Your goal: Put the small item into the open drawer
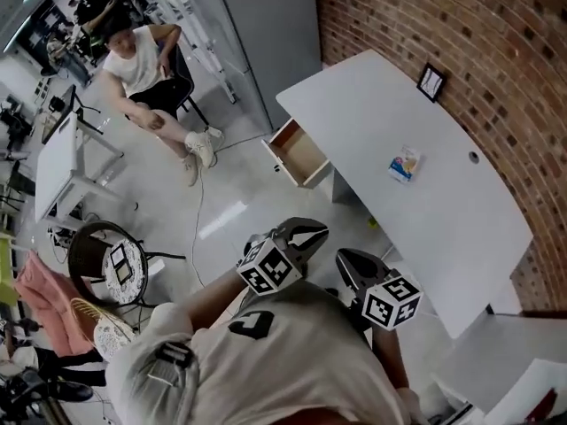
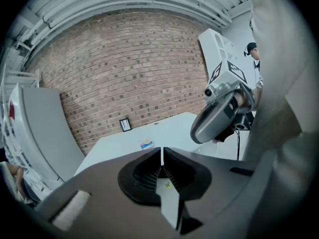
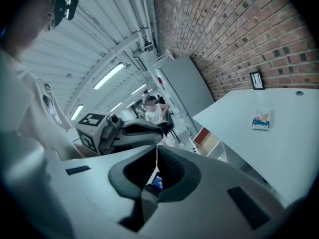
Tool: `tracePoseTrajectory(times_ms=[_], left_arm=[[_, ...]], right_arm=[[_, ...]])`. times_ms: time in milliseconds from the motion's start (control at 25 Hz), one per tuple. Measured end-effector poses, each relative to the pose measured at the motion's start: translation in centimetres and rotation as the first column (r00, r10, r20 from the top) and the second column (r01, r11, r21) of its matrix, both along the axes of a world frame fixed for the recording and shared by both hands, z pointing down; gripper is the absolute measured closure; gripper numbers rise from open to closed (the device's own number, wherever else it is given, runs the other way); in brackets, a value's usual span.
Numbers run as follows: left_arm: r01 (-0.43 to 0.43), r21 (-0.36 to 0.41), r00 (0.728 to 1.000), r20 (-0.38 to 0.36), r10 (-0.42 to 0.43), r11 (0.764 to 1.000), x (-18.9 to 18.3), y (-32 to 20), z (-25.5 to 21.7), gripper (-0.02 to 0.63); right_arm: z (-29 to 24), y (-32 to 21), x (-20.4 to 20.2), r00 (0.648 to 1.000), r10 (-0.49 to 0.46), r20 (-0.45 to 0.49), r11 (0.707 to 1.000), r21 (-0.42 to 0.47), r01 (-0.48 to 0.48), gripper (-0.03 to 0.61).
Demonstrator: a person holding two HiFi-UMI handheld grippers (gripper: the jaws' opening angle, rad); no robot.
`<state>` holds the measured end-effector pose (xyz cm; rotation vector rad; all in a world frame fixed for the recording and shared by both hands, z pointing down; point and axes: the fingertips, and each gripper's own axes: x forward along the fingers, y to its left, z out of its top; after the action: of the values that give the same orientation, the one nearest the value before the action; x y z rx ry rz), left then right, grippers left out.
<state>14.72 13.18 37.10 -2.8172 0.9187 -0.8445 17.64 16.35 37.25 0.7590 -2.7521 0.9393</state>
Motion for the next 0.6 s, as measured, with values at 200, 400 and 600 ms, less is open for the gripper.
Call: tracePoseTrajectory(times_ms=[200, 400, 600], left_arm=[[0.055, -0.012, 0.998, -0.015, -0.056, 0.998, -2.7, 0.1, -0.4, 0.597], [0.056, -0.021, 0.998, -0.012, -0.056, 0.998, -3.2, -0.5, 0.1, 0.597], [0.025, 0.006, 1.0, -0.012, -0.024, 1.0, -3.6, -2.3, 0.3, 0.597]], right_arm=[[-0.4, 0.2, -3.0, 0.998, -0.064, 0.004, 0.998, -0.014, 0.064, 0.572], [0.0, -0.3, -3.3, 0.997, -0.076, -0.018, 0.996, -0.038, 0.075, 0.572], [0.1, -2.5, -3.3, 0.999, -0.028, -0.027, 0.999, -0.041, 0.027, 0.572]])
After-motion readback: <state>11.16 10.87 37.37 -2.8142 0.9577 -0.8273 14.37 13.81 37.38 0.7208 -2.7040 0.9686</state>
